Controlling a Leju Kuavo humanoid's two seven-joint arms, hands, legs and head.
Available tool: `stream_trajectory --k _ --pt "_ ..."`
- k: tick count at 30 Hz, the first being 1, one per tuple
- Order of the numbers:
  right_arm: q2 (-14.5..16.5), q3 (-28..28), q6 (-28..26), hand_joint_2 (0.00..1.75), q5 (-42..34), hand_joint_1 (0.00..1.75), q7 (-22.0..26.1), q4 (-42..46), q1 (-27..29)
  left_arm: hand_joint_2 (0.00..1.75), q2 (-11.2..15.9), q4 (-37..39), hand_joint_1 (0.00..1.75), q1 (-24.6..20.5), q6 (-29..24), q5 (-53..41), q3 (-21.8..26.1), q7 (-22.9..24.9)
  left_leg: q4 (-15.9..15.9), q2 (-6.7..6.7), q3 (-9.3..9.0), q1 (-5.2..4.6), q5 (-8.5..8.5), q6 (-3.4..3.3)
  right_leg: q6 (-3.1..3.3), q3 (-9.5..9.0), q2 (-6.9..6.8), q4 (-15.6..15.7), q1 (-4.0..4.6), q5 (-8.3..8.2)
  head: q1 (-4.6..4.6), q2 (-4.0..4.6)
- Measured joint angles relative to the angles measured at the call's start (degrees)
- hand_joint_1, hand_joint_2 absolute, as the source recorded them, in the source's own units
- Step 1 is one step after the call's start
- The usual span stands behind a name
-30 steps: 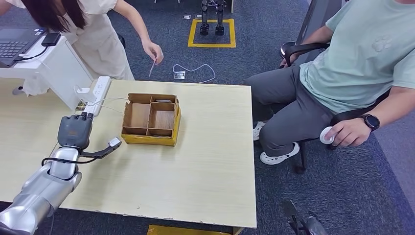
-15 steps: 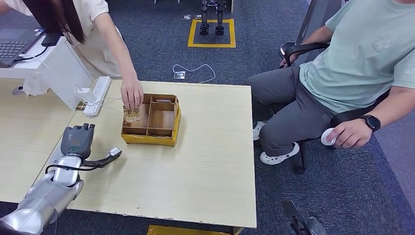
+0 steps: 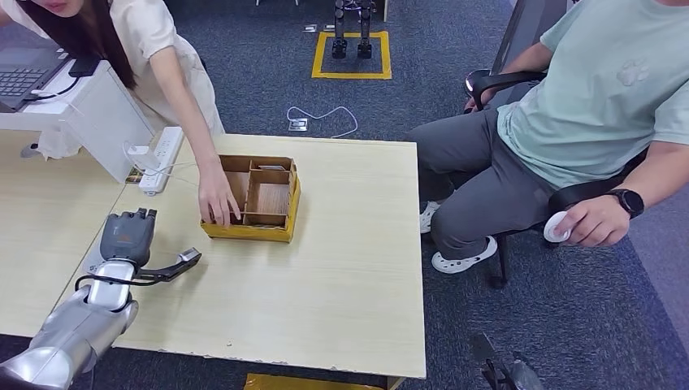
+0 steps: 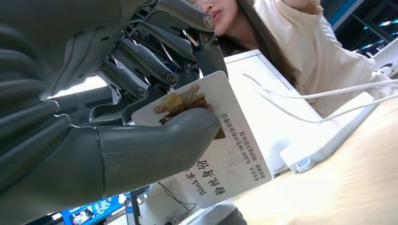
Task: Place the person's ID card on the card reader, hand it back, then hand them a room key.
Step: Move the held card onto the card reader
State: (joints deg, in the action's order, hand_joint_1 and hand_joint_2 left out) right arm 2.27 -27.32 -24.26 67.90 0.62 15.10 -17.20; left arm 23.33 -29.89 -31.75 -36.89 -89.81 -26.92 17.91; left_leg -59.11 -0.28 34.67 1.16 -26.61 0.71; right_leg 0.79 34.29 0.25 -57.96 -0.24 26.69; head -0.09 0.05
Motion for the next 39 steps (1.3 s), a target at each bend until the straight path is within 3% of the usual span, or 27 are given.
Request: stream_trajectory --k 13,27,39 --pt "-0.1 0.8 -0.2 0.00 -0.2 0.00 0.1 0.0 0.2 1.75 -0.4 1.8 1.75 -0.4 0.0 0.0 2.9 -0.3 0.0 0.00 -0.01 0.00 0.00 0.00 0.00 0.00 0.00 0.0 0.00 0.00 -0.01 0.00" --pt "-0.5 1.2 -0.4 0.00 -0.7 0.00 0.1 0.0 0.5 1.75 1.8 1.7 1.75 -0.7 0.0 0.0 9.8 -1.7 0.0 -0.01 0.00 0.00 0.00 0.00 0.00 0.00 0.01 0.0 0.01 0.00 0.00 -0.01" --pt "-0.6 1.3 -0.5 0.00 -1.0 0.00 0.1 0.0 0.6 1.75 2.9 1.7 1.75 -0.6 0.0 0.0 11.3 -1.9 0.0 -0.01 0.00 0.00 0.00 0.00 0.00 0.00 0.01 0.0 0.01 0.00 0.00 0.00"
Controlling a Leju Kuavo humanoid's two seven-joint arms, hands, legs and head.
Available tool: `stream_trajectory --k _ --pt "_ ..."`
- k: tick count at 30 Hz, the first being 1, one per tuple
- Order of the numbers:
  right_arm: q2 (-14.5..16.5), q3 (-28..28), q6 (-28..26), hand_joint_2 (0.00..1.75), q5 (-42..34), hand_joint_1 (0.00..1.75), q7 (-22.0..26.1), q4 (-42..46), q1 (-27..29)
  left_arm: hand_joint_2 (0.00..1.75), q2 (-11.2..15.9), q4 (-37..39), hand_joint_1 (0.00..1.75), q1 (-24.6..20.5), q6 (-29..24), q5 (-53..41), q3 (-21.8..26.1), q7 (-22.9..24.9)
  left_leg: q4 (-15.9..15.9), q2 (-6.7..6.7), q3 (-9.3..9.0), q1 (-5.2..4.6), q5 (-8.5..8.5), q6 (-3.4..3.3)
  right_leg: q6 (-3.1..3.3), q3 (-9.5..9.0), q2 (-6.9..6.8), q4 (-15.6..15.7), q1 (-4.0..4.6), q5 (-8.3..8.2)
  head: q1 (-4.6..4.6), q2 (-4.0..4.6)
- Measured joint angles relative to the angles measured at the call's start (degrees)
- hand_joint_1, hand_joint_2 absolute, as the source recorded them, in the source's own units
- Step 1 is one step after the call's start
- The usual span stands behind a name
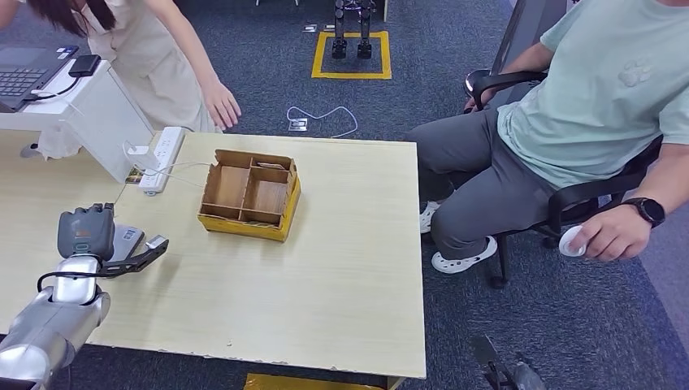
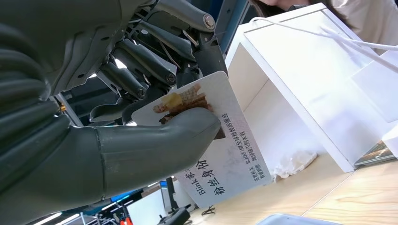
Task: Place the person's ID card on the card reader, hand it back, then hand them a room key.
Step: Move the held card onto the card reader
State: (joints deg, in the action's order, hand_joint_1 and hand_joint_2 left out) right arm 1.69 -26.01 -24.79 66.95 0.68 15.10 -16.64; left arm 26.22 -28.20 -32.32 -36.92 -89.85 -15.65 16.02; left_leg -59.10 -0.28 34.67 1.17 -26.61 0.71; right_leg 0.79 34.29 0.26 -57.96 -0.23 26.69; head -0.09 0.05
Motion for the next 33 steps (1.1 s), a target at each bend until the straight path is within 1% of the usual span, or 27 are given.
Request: stream_trajectory --k 4,8,17,21,24,29,33 --pt "0.0 0.0 0.0 0.00 -0.2 0.00 0.0 0.0 0.0 1.75 0.0 0.0 1.75 0.0 0.0 0.0 0.0 -0.4 0.0 0.00 0.00 0.00 0.00 0.00 0.00 0.00 0.00 0.0 0.00 0.00 0.00 -0.01" --pt "0.0 0.0 0.0 0.00 -0.3 0.00 0.0 0.0 0.0 1.75 0.0 0.7 1.75 0.0 0.1 0.0 0.0 -2.1 0.0 0.00 0.01 0.00 0.00 0.00 0.00 0.00 0.00 0.0 0.00 0.00 -0.01 0.00" --pt "-0.1 0.0 0.0 0.00 -0.3 0.00 0.0 0.0 0.0 1.75 0.1 1.6 1.75 0.0 0.2 0.0 0.0 -2.7 0.0 0.00 0.00 0.00 0.00 0.00 0.00 0.00 0.00 0.0 0.00 0.00 0.00 -0.01" --pt "-0.1 0.0 0.0 0.00 -0.4 0.00 0.0 0.0 0.0 1.75 0.1 1.9 1.75 0.0 0.8 0.0 0.0 -5.1 0.0 0.00 0.01 0.00 0.00 0.00 0.00 0.00 0.00 0.0 0.00 0.00 0.00 0.00" --pt "-0.2 0.1 0.0 0.00 -0.5 0.00 0.1 0.0 0.0 1.75 0.1 2.3 1.75 0.0 2.1 0.1 0.0 -7.0 0.0 0.00 0.00 0.00 0.00 0.00 0.00 0.00 0.00 0.0 0.00 0.00 0.00 0.00" --pt "-0.2 0.2 0.0 0.00 -0.7 0.00 0.1 0.0 0.0 1.75 0.0 2.8 1.75 -0.3 6.3 1.3 0.0 -10.0 0.0 0.00 0.00 0.00 0.00 0.00 0.00 0.00 0.00 0.0 0.00 0.00 0.00 0.00" --pt "-0.3 0.3 0.0 0.00 -0.9 0.00 0.1 0.0 0.0 1.75 -0.1 3.0 1.75 -0.4 8.2 1.9 0.3 -11.1 0.0 0.00 -0.01 0.00 0.00 0.00 0.00 0.00 0.00 0.0 0.00 0.00 0.00 -0.01"
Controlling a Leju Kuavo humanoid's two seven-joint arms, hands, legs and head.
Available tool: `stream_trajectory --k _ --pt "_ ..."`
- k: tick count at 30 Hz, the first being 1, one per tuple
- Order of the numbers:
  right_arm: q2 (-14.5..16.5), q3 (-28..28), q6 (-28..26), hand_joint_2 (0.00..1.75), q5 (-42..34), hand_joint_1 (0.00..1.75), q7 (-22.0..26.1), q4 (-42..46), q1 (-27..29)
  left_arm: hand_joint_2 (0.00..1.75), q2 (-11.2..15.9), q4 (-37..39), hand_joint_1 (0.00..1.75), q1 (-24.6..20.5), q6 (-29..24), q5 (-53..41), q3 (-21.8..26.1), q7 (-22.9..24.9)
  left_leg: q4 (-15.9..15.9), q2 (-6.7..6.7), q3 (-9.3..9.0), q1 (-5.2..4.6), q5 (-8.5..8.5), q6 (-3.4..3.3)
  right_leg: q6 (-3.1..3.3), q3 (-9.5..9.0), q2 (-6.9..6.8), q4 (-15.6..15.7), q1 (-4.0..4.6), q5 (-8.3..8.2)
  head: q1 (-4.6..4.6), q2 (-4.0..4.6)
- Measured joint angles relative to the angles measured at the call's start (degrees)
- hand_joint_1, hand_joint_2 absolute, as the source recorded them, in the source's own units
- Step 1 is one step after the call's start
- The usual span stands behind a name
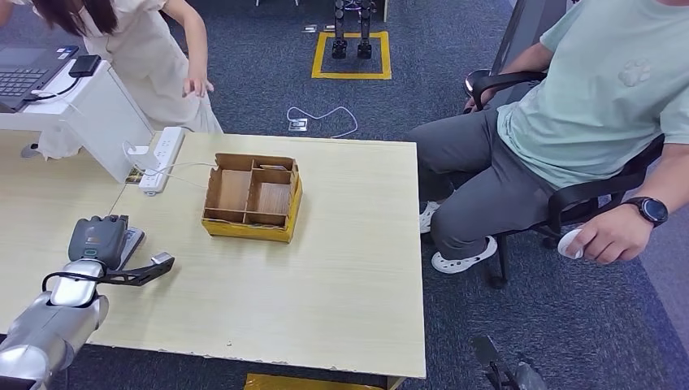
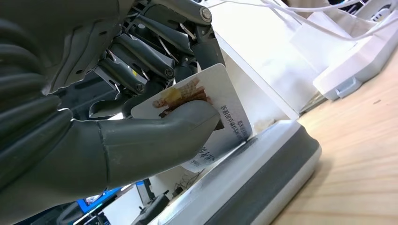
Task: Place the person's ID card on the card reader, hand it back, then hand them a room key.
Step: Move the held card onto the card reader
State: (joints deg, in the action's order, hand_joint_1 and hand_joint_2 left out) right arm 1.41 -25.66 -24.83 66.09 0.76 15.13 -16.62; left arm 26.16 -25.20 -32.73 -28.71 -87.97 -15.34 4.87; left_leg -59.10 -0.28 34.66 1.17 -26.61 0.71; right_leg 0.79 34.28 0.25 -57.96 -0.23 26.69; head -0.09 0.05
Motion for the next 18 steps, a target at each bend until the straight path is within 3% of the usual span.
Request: stream_trajectory --k 18 --pt "0.0 0.2 0.0 0.00 -0.3 0.00 0.0 0.0 0.0 1.75 0.0 0.0 1.75 -0.2 3.7 1.0 1.2 -1.3 0.0 0.00 0.00 0.00 0.00 0.00 0.00 0.00 0.00 0.0 0.00 0.00 0.00 0.00"
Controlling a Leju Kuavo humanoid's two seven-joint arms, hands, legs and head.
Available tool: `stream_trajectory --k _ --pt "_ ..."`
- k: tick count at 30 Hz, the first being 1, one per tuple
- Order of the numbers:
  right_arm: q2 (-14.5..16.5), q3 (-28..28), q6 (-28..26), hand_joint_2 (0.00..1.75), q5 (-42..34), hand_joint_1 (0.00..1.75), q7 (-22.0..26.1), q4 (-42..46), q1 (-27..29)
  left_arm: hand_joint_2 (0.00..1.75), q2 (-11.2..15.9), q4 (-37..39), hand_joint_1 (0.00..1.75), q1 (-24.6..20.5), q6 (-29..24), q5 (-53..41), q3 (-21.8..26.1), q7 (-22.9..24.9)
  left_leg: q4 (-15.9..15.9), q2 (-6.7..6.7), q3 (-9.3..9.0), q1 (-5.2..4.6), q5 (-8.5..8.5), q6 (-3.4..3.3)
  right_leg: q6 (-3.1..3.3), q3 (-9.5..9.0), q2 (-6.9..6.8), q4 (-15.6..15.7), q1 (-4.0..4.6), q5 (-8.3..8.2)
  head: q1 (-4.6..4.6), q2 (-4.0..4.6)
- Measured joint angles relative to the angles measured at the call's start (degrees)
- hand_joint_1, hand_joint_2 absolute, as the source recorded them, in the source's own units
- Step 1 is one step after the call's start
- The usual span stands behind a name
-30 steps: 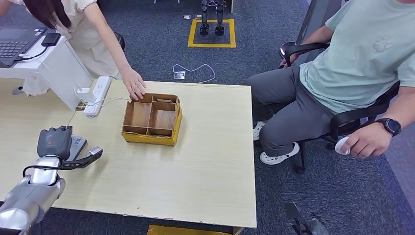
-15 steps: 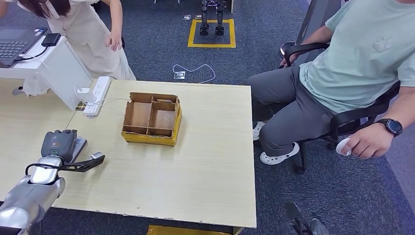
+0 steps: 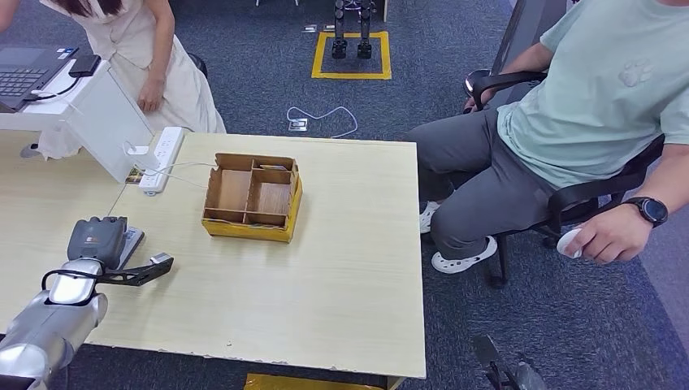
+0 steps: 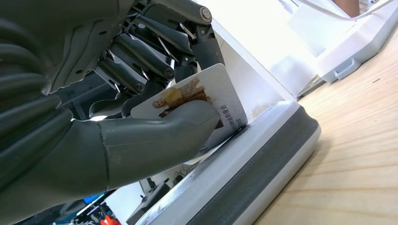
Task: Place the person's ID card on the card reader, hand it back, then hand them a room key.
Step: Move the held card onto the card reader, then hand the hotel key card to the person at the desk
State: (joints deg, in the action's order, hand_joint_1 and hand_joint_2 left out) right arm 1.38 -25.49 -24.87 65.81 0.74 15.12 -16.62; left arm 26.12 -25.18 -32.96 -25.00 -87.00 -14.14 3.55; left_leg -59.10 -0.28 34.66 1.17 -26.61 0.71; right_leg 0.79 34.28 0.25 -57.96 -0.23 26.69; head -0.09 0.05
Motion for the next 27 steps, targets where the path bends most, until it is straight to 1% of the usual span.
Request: stream_trajectory --k 7,13,22,27 --pt "0.0 0.0 0.0 0.00 0.0 0.00 0.0 0.0 0.0 1.75 0.0 0.0 1.75 0.0 0.2 0.1 0.0 -0.1 0.0 0.00 0.00 0.00 0.00 0.00 0.00 0.00 0.00 0.0 0.00 0.00 0.00 0.00" --pt "0.0 0.2 -0.2 0.00 -0.1 0.00 0.0 0.0 0.0 1.75 -0.4 0.0 1.75 -0.1 1.5 0.9 1.1 -1.1 0.0 0.00 -0.01 0.00 0.00 0.00 0.00 -0.01 0.00 0.0 0.00 0.00 0.00 0.01" --pt "0.0 0.5 -0.2 0.00 -0.2 0.00 0.0 0.0 0.0 1.75 -0.6 0.0 1.75 -0.1 1.2 0.9 1.4 -1.1 0.0 0.00 -0.01 0.00 0.00 0.00 0.00 -0.01 0.00 0.0 0.00 0.00 0.00 0.00" --pt "0.0 0.5 -0.2 0.00 -0.3 0.00 0.0 0.0 0.0 1.75 -0.7 0.0 1.75 -0.1 -0.6 2.0 1.8 -2.4 0.0 0.00 -0.01 0.00 0.00 0.00 0.00 -0.01 0.00 0.0 0.00 0.00 0.00 0.00"
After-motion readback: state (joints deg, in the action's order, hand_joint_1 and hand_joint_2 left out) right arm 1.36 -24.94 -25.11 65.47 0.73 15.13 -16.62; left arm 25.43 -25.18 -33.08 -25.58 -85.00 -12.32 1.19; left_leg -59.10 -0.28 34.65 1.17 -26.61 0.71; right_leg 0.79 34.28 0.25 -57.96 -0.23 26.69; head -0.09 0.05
